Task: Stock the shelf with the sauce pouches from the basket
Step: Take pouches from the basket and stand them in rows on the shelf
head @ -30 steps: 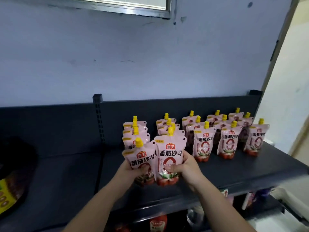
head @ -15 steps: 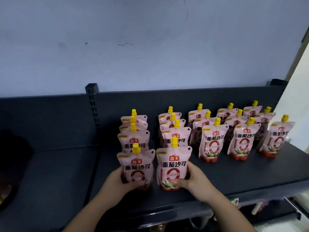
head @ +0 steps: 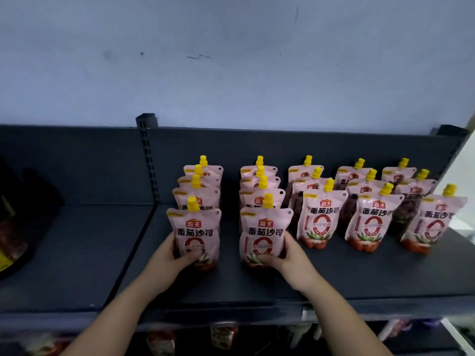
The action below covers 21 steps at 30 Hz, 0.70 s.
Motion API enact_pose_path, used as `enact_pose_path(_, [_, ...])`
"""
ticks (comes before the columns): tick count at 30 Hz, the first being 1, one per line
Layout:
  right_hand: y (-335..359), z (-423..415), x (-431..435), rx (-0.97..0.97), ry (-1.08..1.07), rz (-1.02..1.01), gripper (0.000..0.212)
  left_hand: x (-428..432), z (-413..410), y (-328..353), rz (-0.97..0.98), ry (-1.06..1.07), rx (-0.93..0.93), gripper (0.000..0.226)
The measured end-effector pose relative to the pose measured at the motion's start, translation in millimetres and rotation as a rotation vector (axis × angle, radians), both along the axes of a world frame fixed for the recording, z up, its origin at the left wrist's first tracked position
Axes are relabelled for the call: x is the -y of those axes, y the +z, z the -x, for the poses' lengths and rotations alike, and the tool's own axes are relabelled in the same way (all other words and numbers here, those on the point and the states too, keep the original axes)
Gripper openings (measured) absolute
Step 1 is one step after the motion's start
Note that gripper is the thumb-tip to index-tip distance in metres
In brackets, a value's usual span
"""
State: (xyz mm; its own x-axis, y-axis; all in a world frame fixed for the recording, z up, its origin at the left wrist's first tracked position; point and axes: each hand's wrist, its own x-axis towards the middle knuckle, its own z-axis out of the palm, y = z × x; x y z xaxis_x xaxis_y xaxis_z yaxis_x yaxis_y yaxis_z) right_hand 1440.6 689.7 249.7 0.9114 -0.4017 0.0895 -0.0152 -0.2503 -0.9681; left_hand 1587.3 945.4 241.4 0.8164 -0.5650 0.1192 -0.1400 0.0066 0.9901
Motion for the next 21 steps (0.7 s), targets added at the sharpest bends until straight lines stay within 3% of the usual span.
enact_pose_path(5, [0, -2, 5, -0.026, 0.008, 0.009, 0.055, 0, 0, -3, 0.018, 0.019, -0.029, 0.051])
enact_pose_path(11, [1, -2, 8, -0.051, 0.003, 0.015, 0.055, 1, -1, 2, 0.032, 0.102, -0.015, 0.035])
enact_pose_path(21, [4, 2, 7, -0.064, -0.013, 0.038, 0.057, -4, -6, 9, 0.061, 0.043, -0.087, 0.036])
